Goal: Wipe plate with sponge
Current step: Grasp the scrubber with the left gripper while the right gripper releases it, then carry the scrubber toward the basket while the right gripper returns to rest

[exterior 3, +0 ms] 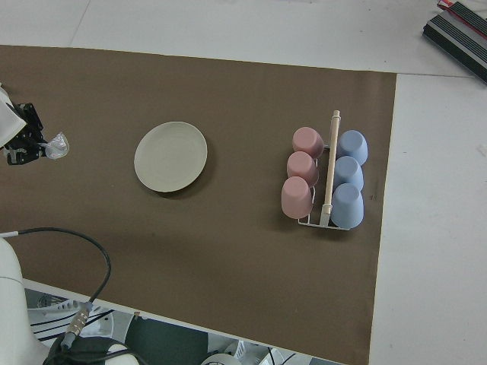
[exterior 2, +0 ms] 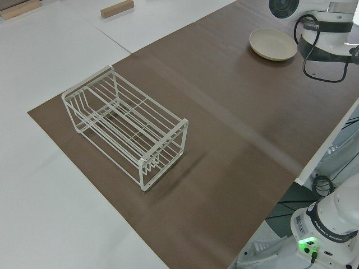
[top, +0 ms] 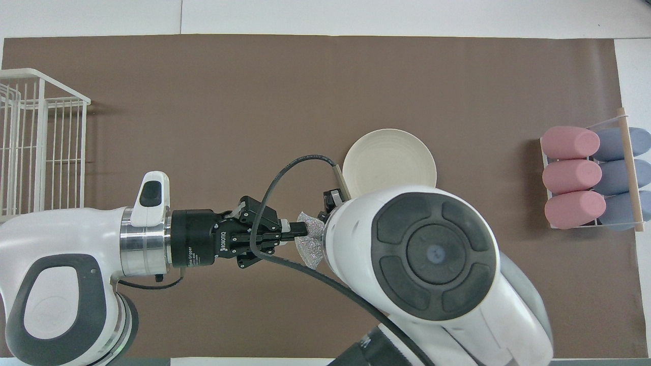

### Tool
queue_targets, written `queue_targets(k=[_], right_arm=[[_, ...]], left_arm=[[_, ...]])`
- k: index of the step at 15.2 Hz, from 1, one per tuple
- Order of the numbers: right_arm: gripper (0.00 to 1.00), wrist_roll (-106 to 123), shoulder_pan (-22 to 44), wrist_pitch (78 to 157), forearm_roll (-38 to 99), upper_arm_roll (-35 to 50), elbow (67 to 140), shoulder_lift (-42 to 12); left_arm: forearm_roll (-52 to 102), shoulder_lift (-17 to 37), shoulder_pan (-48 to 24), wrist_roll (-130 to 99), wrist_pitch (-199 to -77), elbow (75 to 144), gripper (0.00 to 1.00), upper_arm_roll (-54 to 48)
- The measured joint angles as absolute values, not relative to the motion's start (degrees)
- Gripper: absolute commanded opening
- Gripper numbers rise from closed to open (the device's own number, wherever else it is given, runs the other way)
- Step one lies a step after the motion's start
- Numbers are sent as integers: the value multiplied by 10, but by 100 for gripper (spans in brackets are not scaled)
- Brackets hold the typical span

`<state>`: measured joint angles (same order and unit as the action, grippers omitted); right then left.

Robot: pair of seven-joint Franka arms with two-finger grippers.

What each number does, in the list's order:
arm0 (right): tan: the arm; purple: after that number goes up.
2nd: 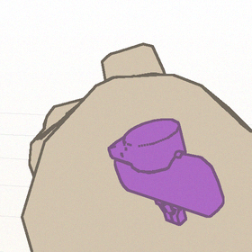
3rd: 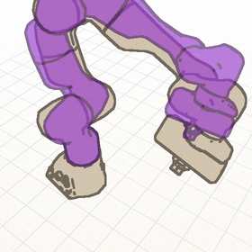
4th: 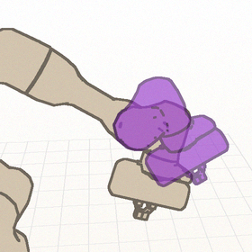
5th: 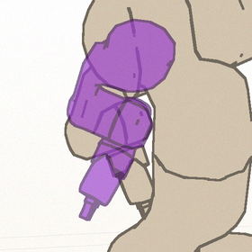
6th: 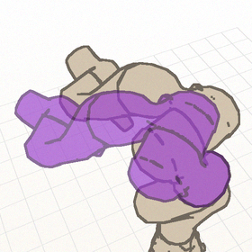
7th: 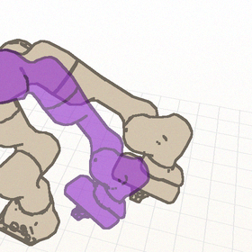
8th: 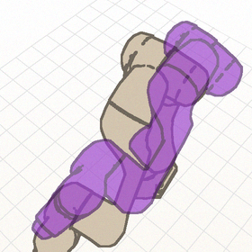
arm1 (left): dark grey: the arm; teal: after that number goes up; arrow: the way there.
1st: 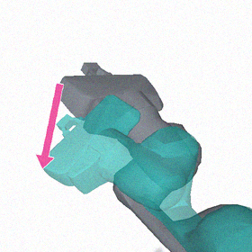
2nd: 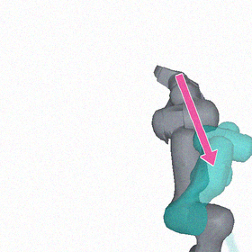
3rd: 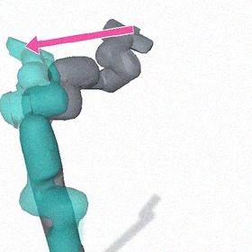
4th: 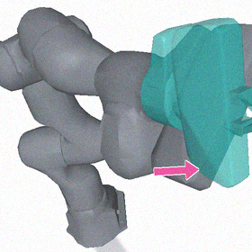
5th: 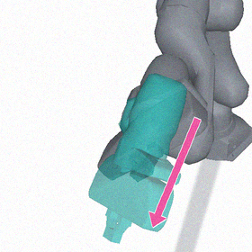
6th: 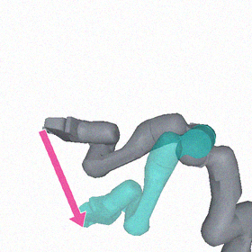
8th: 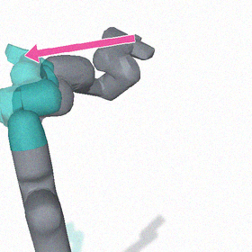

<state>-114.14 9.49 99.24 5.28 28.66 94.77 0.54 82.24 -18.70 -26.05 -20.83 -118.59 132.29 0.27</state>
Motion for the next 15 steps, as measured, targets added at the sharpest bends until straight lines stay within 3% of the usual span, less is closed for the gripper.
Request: queue_targets(k=[4,11,15], right_arm=[[100,-1036,65,990,44,285,946,9],[100,-603,-93,945,39,276,946,31],[100,-420,-150,945,39,274,946,31]], left_arm=[[822,-188,-261,-212,-1186,1322,0,1],[808,-191,-260,-224,-1186,1322,0,3],[702,-191,-259,-254,-1187,1322,0,5]])
